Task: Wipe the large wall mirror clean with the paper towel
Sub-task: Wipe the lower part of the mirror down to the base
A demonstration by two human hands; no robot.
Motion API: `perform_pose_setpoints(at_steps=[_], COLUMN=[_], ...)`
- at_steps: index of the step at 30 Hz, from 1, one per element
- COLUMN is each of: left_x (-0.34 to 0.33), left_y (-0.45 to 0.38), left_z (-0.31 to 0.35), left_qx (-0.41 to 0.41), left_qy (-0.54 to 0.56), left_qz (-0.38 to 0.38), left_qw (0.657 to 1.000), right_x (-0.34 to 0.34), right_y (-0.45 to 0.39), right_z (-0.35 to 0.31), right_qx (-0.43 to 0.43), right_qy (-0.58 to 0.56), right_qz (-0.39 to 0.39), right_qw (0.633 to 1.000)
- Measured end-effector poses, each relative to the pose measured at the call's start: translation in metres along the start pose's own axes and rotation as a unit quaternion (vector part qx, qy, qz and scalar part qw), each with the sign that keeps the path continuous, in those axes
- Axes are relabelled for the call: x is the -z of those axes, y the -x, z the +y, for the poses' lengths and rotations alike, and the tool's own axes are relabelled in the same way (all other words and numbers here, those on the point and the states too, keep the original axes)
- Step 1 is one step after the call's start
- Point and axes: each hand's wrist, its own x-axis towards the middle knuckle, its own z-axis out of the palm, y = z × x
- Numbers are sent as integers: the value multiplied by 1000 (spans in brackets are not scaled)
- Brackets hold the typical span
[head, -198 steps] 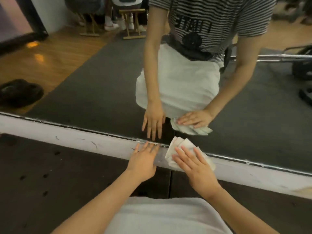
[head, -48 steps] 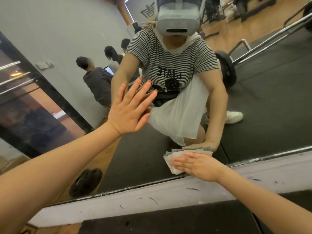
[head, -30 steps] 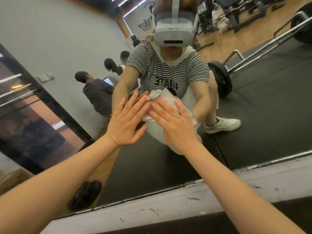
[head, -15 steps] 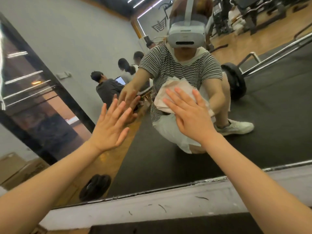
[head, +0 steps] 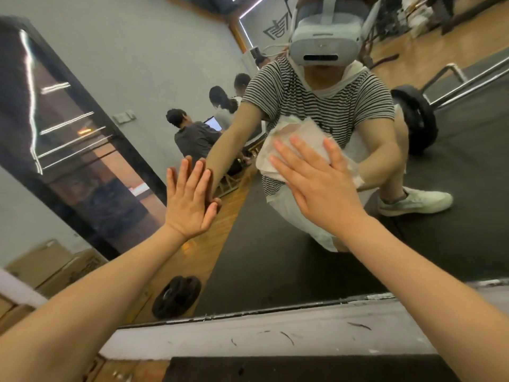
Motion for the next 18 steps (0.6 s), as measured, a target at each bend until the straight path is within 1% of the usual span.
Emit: perform_pose_setpoints(at_steps=[4,6,8,12,14,15,18], left_x=[-5,-6,-7,-9,-9,-9,-8], left_y=[2,2,2,3,2,2,2], left_z=[0,-1,-1,-2,-2,-1,0], left_qx=[3,1,-1,-7,-8,-6,-1], left_qy=[-1,-3,-6,-11,-10,-11,-12], left_qz=[17,22,28,38,39,39,38], left_qw=[1000,1000,1000,999,999,999,999], right_x=[-15,-23,-29,-38,-40,-41,-47], right_y=[26,51,80,141,173,188,224], right_z=[-15,-24,-34,-46,-48,-47,-45], right_qx=[49,75,115,190,229,244,256], right_qy=[14,10,2,-10,-15,-21,-62], right_qz=[-43,-84,-145,-269,-363,-395,-437], right_qw=[998,994,983,944,903,885,860])
